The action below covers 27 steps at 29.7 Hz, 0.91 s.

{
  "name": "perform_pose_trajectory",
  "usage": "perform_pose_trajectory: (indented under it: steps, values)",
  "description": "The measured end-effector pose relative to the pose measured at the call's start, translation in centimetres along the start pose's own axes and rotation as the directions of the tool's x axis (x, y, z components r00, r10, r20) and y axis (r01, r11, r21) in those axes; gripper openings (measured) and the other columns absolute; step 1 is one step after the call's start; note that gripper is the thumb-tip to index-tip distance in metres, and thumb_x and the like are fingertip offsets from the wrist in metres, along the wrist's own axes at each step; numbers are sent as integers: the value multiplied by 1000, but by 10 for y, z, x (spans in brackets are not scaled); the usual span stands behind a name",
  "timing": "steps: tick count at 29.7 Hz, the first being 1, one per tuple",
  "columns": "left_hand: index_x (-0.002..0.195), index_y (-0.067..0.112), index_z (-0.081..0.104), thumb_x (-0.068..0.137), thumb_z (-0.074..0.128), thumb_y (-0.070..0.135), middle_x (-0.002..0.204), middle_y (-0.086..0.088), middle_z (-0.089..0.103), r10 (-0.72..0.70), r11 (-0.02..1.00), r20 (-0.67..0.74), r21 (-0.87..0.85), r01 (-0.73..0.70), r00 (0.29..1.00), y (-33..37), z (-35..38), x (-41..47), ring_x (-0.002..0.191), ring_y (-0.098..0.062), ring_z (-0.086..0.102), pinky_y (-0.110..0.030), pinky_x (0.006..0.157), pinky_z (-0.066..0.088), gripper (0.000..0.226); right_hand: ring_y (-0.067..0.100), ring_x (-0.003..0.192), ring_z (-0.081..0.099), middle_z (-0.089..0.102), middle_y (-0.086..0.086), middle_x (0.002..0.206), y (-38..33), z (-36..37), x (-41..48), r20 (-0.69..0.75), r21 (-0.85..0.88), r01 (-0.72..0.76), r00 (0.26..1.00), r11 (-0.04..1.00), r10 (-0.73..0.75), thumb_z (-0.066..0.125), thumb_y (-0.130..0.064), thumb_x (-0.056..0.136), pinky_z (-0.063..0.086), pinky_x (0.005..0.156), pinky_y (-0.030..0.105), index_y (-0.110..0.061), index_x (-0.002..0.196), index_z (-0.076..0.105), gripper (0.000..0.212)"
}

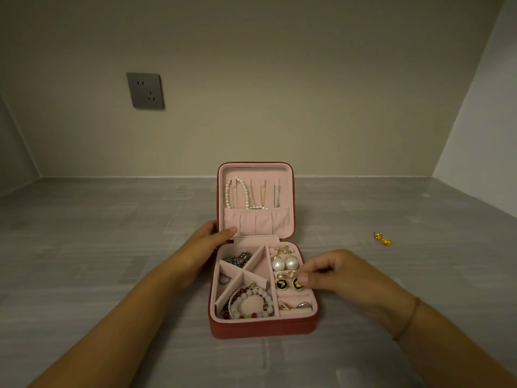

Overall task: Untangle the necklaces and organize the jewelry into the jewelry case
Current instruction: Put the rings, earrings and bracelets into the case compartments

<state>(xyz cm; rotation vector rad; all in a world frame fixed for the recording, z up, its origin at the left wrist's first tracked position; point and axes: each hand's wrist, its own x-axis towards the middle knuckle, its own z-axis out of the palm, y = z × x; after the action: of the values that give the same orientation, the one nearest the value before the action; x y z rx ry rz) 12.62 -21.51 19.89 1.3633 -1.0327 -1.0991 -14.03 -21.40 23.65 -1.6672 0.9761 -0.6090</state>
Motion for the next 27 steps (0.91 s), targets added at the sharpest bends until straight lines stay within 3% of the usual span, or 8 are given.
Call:
perform_pose_trajectory:
  steps: [2, 5, 10, 18, 20, 22, 25, 27]
  values:
    - [132, 18, 49, 86, 65, 33, 117, -4, 67, -4, 1000, -4, -1, 4, 1000, 0, -1, 1, 106, -24, 65, -48, 98, 49, 50, 6, 75, 68, 75, 0, 78, 2, 3, 4, -10, 0, -37, 999, 999, 37, 72, -3, 77, 50, 68, 13, -13, 79, 75, 10]
    - [132, 18, 48, 87, 65, 33, 119, -5, 66, -7, 1000, -6, 9, 7, 1000, 0, 0, 1, 107, -24, 64, -47, 98, 49, 50, 10, 72, 66, 74, 6, 78, 5, 6, 6, -25, -11, -32, 999, 999, 31, 74, -4, 75, 52, 69, 15, -17, 73, 75, 14]
    - [133, 18, 48, 88, 64, 32, 119, -4, 66, -6, 1000, -5, 11, 6, 1000, 1, 0, 0, 107, -23, 64, -46, 98, 49, 50, 9, 56, 47, 56, 3, 61, 12, 10, 8, -125, -24, -32, 992, 999, 29, 80, -6, 68, 41, 52, 13, -12, 72, 73, 11]
    - [132, 16, 48, 86, 65, 32, 119, -6, 66, -5, 1000, -4, 6, 5, 1000, -1, -2, 0, 108, -25, 64, -48, 99, 48, 51, 12, 62, 53, 59, 6, 69, 17, 14, 11, -161, -62, -48, 986, 997, 37, 79, -11, 71, 45, 56, 18, -11, 75, 61, 18]
    - [129, 17, 49, 87, 64, 31, 119, -6, 66, -4, 1000, -6, 4, 4, 1000, -1, -1, 0, 108, -25, 64, -48, 99, 48, 47, 4, 56, 53, 61, 4, 68, 15, -2, 13, -234, -49, -10, 972, 999, -2, 77, -17, 75, 42, 53, 13, -12, 75, 63, 14]
    - [126, 19, 51, 88, 63, 30, 117, -5, 66, -1, 1000, -2, 6, 1, 1000, 0, 0, -1, 106, -24, 65, -47, 98, 49, 42, 3, 58, 54, 63, 2, 70, 16, -35, 23, -417, -200, 54, 899, 978, -135, 74, -14, 79, 38, 51, 7, -13, 72, 65, 11]
    - [125, 19, 51, 88, 63, 28, 116, -6, 67, 2, 1000, -1, -7, -2, 1000, 0, 0, 0, 106, -24, 65, -46, 97, 49, 40, 17, 80, 54, 60, 10, 95, 31, -96, 40, -587, -479, -67, 766, 875, -263, 73, -11, 78, 38, 68, 16, -11, 85, 68, 9]
    - [125, 19, 51, 88, 63, 28, 117, -6, 66, -2, 1000, -2, -13, 2, 1000, 0, 0, 0, 107, -25, 64, -46, 98, 49, 41, 26, 97, 55, 53, 13, 112, 52, -126, 50, -609, -535, -215, 769, 817, -196, 75, -18, 78, 42, 86, 29, -13, 102, 67, 26]
